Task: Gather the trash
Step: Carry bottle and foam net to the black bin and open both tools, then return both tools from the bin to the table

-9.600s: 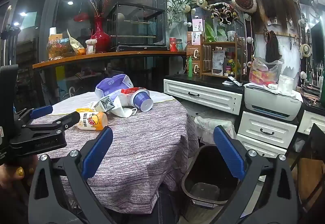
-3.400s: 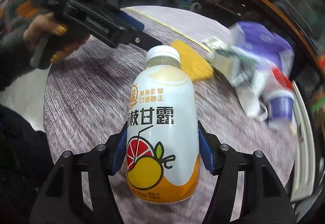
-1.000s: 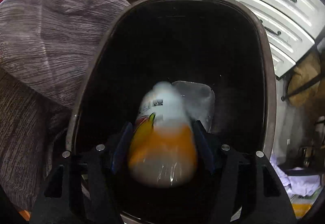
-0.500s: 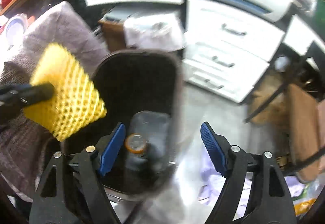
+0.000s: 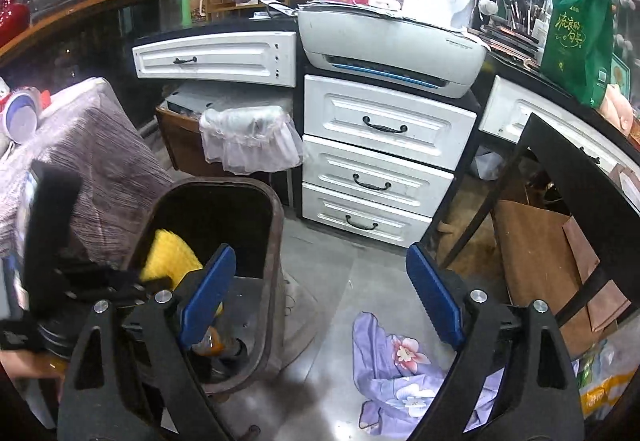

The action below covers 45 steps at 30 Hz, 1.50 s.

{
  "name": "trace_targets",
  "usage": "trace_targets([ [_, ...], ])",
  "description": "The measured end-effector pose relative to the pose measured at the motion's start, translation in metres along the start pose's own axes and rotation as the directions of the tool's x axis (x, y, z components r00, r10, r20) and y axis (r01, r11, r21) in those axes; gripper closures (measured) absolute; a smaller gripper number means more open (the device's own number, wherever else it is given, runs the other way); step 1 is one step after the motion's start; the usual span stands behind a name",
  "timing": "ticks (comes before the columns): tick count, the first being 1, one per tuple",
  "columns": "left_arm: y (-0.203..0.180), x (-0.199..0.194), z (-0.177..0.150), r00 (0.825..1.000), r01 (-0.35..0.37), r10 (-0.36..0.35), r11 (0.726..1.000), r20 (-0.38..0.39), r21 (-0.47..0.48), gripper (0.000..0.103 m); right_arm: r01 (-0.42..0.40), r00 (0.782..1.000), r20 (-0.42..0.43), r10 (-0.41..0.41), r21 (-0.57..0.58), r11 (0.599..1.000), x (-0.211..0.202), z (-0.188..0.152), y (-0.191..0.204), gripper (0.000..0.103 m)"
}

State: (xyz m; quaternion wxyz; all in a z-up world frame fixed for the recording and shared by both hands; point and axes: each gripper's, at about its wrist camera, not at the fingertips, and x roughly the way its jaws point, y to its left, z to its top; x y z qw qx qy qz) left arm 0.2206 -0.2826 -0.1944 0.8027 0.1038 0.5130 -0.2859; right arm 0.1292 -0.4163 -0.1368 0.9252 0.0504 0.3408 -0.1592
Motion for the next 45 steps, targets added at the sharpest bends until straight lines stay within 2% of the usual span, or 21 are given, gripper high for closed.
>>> trace_targets([
  [4, -0.005, -0.001, -0.003, 1.0, -0.008, 0.008, 1.0, 0.011, 0.015, 0.048, -0.013, 1.0, 0.012, 0.013, 0.012, 1.0, -0.005, 0.001, 0.0, 0.017],
  [9, -0.01, -0.009, -0.004, 0.999, -0.01, 0.008, 0.999, 0.032, 0.037, 0.031, -0.017, 0.999, 0.035, 0.017, 0.018, 1.0, -0.012, 0.005, 0.0, 0.017],
  [16, -0.017, -0.035, -0.009, 0.996, 0.023, -0.028, 0.998, 0.089, 0.057, 0.019, -0.027, 0.997, 0.075, 0.026, 0.021, 0.999, -0.023, 0.015, -0.002, 0.017],
  [20, -0.019, -0.058, -0.014, 0.991, 0.031, -0.042, 0.996, 0.125, 0.084, 0.015, -0.042, 0.994, 0.102, 0.039, 0.028, 0.999, -0.032, 0.022, -0.004, 0.017],
  [23, -0.018, -0.077, -0.017, 0.985, 0.046, -0.063, 0.993, 0.16, 0.104, 0.011, -0.06, 0.99, 0.126, 0.057, 0.025, 0.998, -0.04, 0.029, -0.004, 0.015],
  [25, -0.015, -0.091, -0.019, 0.981, 0.049, -0.069, 0.992, 0.182, 0.112, 0.01, -0.083, 0.987, 0.141, 0.079, 0.024, 0.996, -0.045, 0.034, -0.003, 0.01],
  [29, -0.006, -0.129, -0.023, 0.964, 0.065, -0.091, 0.992, 0.25, 0.11, 0.006, -0.138, 0.976, 0.167, 0.138, -0.009, 0.99, -0.057, 0.045, 0.007, 0.01],
  [32, 0.003, -0.162, -0.03, 0.943, 0.049, -0.08, 0.993, 0.322, 0.103, 0.006, -0.202, 0.964, 0.17, 0.205, -0.038, 0.979, -0.063, 0.053, 0.02, 0.009],
  [35, 0.014, -0.194, -0.04, 0.917, 0.028, -0.067, 0.994, 0.394, 0.103, 0.006, -0.293, 0.942, 0.153, 0.3, -0.067, 0.954, -0.065, 0.059, 0.039, 0.008],
  [39, 0.034, -0.218, -0.053, 0.9, -0.026, -0.009, 0.997, 0.437, 0.073, 0.006, -0.377, 0.912, 0.114, 0.393, -0.141, 0.916, -0.064, 0.065, 0.081, 0.008],
  [45, 0.088, -0.251, -0.08, 0.879, -0.088, 0.096, 0.995, 0.468, -0.038, 0.006, -0.52, 0.837, 0.012, 0.547, -0.295, 0.802, -0.065, 0.071, 0.171, 0.008],
])
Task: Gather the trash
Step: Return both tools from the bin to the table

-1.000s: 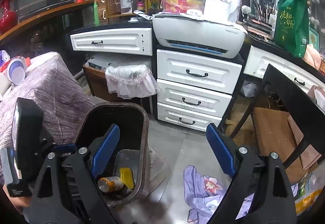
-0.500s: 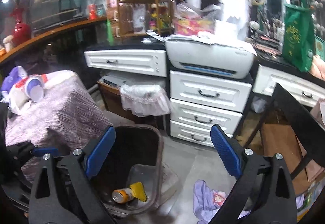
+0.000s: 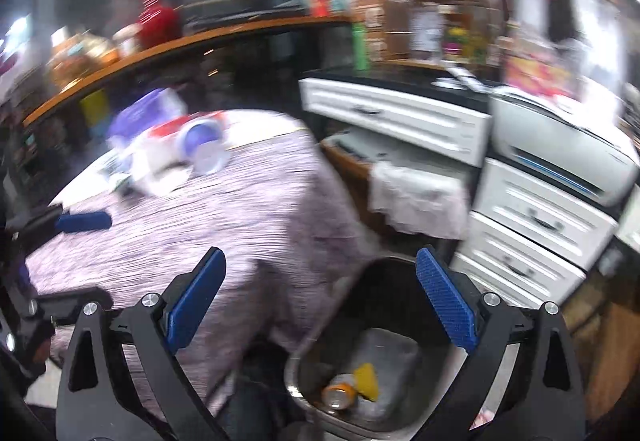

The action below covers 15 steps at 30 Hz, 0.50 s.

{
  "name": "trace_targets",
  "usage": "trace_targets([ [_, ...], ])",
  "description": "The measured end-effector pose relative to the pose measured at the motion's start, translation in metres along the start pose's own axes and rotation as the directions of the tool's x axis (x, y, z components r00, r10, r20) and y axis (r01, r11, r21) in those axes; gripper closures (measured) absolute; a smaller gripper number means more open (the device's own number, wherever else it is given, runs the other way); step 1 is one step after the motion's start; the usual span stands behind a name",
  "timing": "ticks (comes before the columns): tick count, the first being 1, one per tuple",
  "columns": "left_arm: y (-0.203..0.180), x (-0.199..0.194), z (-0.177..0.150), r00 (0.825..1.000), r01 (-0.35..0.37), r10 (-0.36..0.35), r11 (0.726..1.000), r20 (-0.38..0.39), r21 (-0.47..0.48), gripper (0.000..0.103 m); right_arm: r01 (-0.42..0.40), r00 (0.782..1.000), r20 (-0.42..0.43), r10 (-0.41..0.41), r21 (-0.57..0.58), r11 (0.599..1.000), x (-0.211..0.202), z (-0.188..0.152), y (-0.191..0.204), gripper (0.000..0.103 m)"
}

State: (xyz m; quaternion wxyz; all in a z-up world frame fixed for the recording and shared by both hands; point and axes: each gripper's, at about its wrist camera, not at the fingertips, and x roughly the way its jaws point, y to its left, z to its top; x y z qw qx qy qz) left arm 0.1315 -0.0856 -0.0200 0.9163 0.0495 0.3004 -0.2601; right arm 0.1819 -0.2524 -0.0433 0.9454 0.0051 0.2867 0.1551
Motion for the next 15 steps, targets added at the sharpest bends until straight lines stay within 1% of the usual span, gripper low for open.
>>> trace_targets([
  [2, 0.023, -0.015, -0.004, 0.998, -0.053, 0.054, 0.998, 0.013, -0.027, 0.006, -0.047, 0.999, -0.02, 0.046, -0.042, 0.998, 0.012, 0.007, 0.022, 0.008],
  [4, 0.043, -0.029, -0.01, 0.994, -0.108, 0.109, 0.993, 0.018, -0.043, 0.006, -0.118, 0.992, -0.052, 0.114, -0.085, 0.989, 0.025, 0.018, 0.048, 0.008],
  [6, 0.067, -0.042, -0.017, 0.984, -0.175, 0.176, 0.983, 0.016, -0.064, 0.006, -0.2, 0.978, -0.09, 0.189, -0.142, 0.969, 0.037, 0.031, 0.08, 0.008],
  [8, 0.091, -0.056, -0.027, 0.973, -0.228, 0.23, 0.969, 0.01, -0.094, 0.006, -0.237, 0.969, -0.116, 0.217, -0.206, 0.949, 0.046, 0.041, 0.109, 0.008],
  [9, 0.102, -0.062, -0.031, 0.968, -0.251, 0.253, 0.962, 0.004, -0.111, 0.006, -0.257, 0.964, -0.132, 0.23, -0.256, 0.932, 0.053, 0.05, 0.131, 0.008],
  [10, 0.114, -0.067, -0.036, 0.961, -0.276, 0.277, 0.953, -0.006, -0.127, 0.006, -0.267, 0.962, -0.142, 0.234, -0.283, 0.921, 0.056, 0.053, 0.142, 0.008],
  [12, 0.137, -0.078, -0.047, 0.945, -0.327, 0.327, 0.933, -0.027, -0.149, 0.006, -0.289, 0.955, -0.174, 0.24, -0.365, 0.885, 0.071, 0.071, 0.18, 0.008],
  [13, 0.149, -0.084, -0.052, 0.934, -0.357, 0.356, 0.92, -0.037, -0.161, 0.006, -0.305, 0.949, -0.198, 0.244, -0.391, 0.868, 0.077, 0.077, 0.195, 0.008],
  [15, 0.166, -0.095, -0.061, 0.919, -0.394, 0.391, 0.901, -0.052, -0.184, 0.006, -0.329, 0.941, -0.226, 0.253, -0.433, 0.839, 0.089, 0.091, 0.223, 0.008],
])
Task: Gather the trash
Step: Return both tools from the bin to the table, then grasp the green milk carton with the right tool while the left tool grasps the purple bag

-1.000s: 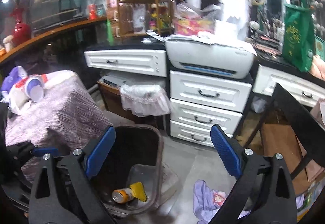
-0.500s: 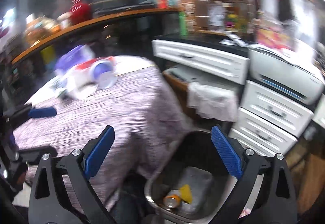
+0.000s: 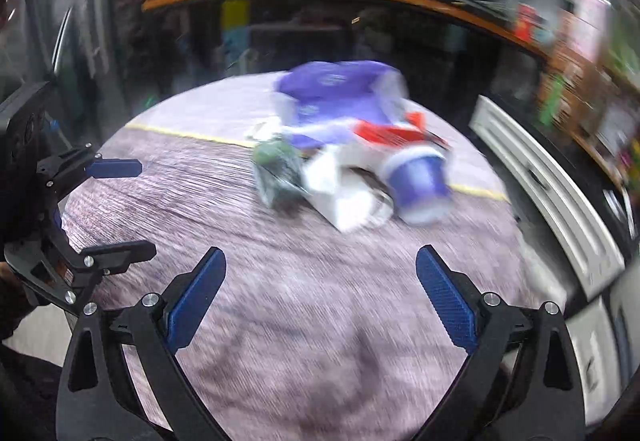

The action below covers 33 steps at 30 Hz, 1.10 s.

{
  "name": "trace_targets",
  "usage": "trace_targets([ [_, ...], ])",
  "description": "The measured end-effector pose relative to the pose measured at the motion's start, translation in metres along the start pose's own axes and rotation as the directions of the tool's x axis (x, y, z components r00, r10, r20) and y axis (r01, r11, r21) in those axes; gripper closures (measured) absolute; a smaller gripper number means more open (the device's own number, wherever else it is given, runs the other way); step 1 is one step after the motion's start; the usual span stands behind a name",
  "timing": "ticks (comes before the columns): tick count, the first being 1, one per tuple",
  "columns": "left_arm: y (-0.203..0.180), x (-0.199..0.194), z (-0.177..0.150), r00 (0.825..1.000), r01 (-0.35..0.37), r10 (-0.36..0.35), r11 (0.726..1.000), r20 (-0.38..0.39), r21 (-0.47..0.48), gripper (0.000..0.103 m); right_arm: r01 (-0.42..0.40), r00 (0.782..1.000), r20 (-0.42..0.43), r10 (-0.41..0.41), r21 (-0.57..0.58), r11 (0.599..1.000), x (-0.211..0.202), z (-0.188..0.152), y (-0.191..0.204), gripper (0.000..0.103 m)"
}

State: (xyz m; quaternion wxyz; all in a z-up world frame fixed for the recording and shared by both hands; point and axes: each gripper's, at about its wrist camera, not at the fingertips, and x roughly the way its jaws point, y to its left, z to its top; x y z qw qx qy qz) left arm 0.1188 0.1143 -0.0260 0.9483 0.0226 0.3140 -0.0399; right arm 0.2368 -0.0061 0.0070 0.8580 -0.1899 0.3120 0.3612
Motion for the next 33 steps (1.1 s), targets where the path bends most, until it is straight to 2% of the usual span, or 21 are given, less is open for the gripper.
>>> trace_targets([
  [3, 0.024, -0.005, -0.004, 1.0, -0.03, 0.03, 0.999, -0.001, -0.033, 0.006, -0.025, 0.997, -0.071, 0.019, -0.086, 0.996, 0.027, 0.034, 0.018, 0.008],
  [7, 0.046, -0.01, -0.009, 0.999, -0.041, 0.041, 0.997, 0.004, -0.068, 0.006, -0.043, 0.977, -0.214, -0.003, -0.209, 0.977, 0.074, 0.072, 0.043, 0.009],
  [9, 0.054, -0.01, -0.011, 0.999, -0.04, 0.04, 0.996, 0.009, -0.079, 0.006, -0.046, 0.955, -0.294, -0.027, -0.24, 0.97, 0.095, 0.082, 0.047, 0.009],
  [11, 0.058, -0.008, -0.012, 0.999, -0.037, 0.038, 0.996, 0.008, -0.081, 0.006, -0.043, 0.922, -0.38, -0.069, -0.278, 0.96, 0.118, 0.09, 0.053, 0.009],
  [13, 0.062, -0.006, -0.014, 0.999, -0.034, 0.034, 0.996, 0.007, -0.083, 0.006, -0.036, 0.898, -0.427, -0.103, -0.305, 0.952, 0.134, 0.095, 0.054, 0.009],
  [16, 0.064, -0.002, -0.018, 1.0, -0.027, 0.027, 0.996, 0.001, -0.083, 0.006, -0.043, 0.837, -0.524, -0.156, -0.347, 0.937, 0.162, 0.092, 0.056, 0.012],
  [18, 0.066, -0.001, -0.021, 1.0, -0.021, 0.022, 0.996, 0.002, -0.084, 0.006, -0.04, 0.815, -0.549, -0.184, -0.37, 0.928, 0.175, 0.089, 0.058, 0.016],
  [20, 0.068, 0.0, -0.023, 1.0, -0.016, 0.016, 0.996, 0.002, -0.091, 0.006, -0.04, 0.804, -0.562, -0.192, -0.375, 0.926, 0.184, 0.087, 0.059, 0.018],
  [23, 0.071, 0.004, -0.025, 1.0, -0.01, 0.01, 0.995, -0.002, -0.1, 0.006, -0.037, 0.798, -0.566, -0.209, -0.392, 0.919, 0.192, 0.083, 0.062, 0.027],
  [25, 0.073, 0.007, -0.025, 1.0, -0.01, 0.01, 0.995, -0.008, -0.101, 0.006, -0.038, 0.791, -0.575, -0.209, -0.386, 0.922, 0.195, 0.079, 0.061, 0.049],
  [27, 0.075, 0.009, -0.024, 1.0, -0.011, 0.01, 0.995, -0.009, -0.104, 0.006, -0.044, 0.8, -0.572, -0.182, -0.359, 0.932, 0.192, 0.079, 0.061, 0.053],
  [33, 0.088, 0.017, -0.01, 1.0, -0.003, 0.001, 0.991, -0.009, -0.136, 0.006, -0.056, 0.856, -0.506, -0.11, -0.302, 0.952, 0.158, 0.068, 0.06, 0.054],
])
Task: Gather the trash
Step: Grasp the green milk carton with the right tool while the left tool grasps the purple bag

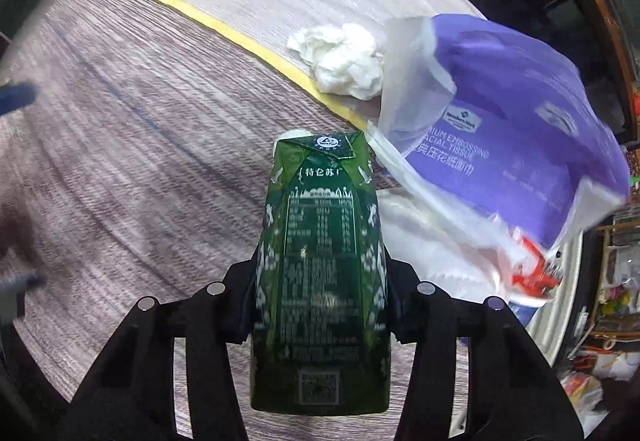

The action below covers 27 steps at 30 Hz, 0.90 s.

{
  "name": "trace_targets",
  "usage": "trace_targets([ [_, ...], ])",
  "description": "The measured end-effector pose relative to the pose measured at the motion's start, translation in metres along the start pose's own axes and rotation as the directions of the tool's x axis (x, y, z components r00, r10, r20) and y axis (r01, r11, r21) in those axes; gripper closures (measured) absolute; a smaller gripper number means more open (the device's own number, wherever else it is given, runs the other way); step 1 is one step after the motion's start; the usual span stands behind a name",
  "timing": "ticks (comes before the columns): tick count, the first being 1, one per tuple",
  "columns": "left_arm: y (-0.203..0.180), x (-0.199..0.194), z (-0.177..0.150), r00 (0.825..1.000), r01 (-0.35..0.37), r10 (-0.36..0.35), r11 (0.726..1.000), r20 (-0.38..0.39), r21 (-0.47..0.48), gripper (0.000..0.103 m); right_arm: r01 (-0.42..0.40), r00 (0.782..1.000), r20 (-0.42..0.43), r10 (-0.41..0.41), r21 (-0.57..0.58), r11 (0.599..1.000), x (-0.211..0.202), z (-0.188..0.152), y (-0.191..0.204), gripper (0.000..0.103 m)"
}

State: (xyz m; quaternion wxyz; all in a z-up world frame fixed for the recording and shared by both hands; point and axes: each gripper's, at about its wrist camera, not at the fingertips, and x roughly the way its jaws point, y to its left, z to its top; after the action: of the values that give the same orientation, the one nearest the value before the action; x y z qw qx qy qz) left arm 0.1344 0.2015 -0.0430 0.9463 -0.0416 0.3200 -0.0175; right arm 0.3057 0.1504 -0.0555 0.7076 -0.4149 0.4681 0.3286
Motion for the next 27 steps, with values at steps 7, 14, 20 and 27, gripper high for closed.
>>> trace_targets([
  [7, 0.005, 0.022, 0.052, 0.999, 0.035, -0.036, 0.999, 0.013, 0.014, 0.006, -0.068, 0.988, 0.14, 0.059, 0.059, 0.996, -0.03, -0.053, 0.004, 0.054],
  [14, -0.009, 0.073, 0.101, 0.998, 0.056, -0.056, 0.996, 0.001, 0.076, 0.006, -0.124, 0.967, 0.239, 0.093, 0.118, 0.985, -0.048, -0.096, -0.001, 0.054],
  [20, -0.027, 0.113, 0.119, 0.998, 0.061, -0.057, 0.992, -0.038, 0.113, 0.01, -0.161, 0.951, 0.292, 0.104, 0.18, 0.97, -0.053, -0.133, -0.003, 0.054],
  [27, -0.031, 0.134, 0.116, 0.993, 0.068, -0.059, 0.994, -0.098, 0.088, 0.056, -0.214, 0.929, 0.355, 0.109, 0.272, 0.938, -0.063, -0.174, -0.012, 0.054],
])
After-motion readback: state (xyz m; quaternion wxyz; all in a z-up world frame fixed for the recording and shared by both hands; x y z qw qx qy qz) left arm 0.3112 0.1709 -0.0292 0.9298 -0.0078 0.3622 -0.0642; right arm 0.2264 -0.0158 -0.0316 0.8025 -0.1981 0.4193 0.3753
